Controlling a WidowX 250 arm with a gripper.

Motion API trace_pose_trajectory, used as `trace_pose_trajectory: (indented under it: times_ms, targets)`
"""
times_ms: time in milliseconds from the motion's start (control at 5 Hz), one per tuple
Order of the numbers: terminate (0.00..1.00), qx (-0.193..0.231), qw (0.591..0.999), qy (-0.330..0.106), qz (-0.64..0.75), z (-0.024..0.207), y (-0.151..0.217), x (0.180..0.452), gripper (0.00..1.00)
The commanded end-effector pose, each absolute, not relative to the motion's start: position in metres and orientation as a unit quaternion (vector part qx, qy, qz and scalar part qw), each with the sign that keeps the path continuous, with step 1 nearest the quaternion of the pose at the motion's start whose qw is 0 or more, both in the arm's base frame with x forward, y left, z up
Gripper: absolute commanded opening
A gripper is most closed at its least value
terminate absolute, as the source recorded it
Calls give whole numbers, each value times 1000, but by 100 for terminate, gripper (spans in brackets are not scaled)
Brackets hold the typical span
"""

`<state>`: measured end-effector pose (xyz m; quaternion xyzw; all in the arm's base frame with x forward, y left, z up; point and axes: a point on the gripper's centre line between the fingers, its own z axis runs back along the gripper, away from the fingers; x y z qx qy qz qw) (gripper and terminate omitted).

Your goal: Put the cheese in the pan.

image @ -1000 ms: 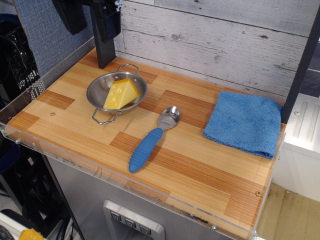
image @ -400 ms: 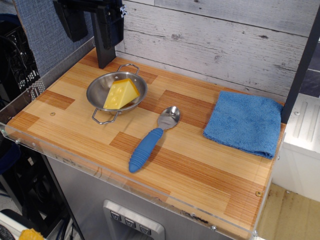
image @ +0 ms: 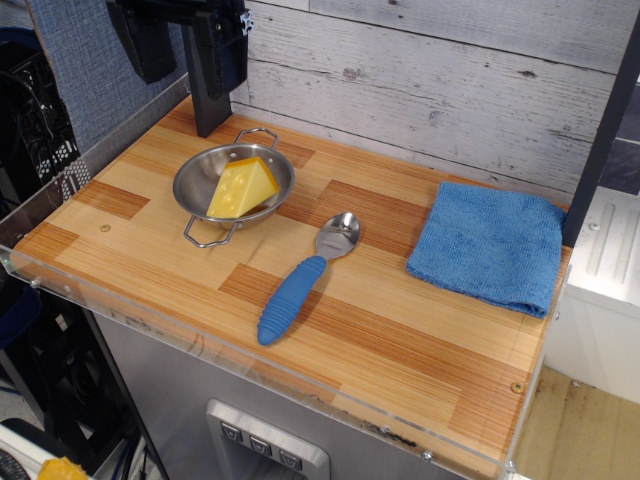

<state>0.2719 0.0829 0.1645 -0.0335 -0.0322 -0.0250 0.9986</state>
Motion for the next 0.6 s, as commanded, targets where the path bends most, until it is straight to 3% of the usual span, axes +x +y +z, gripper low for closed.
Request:
trace_pose_trajectory:
  times_ms: [0,200,400]
  targets:
    - [0,-25,998,-50,-29,175,81,286,100]
    - [0,-25,998,-50,-29,175,81,286,100]
    - [100,-25,998,-50,-29,175,81,286,100]
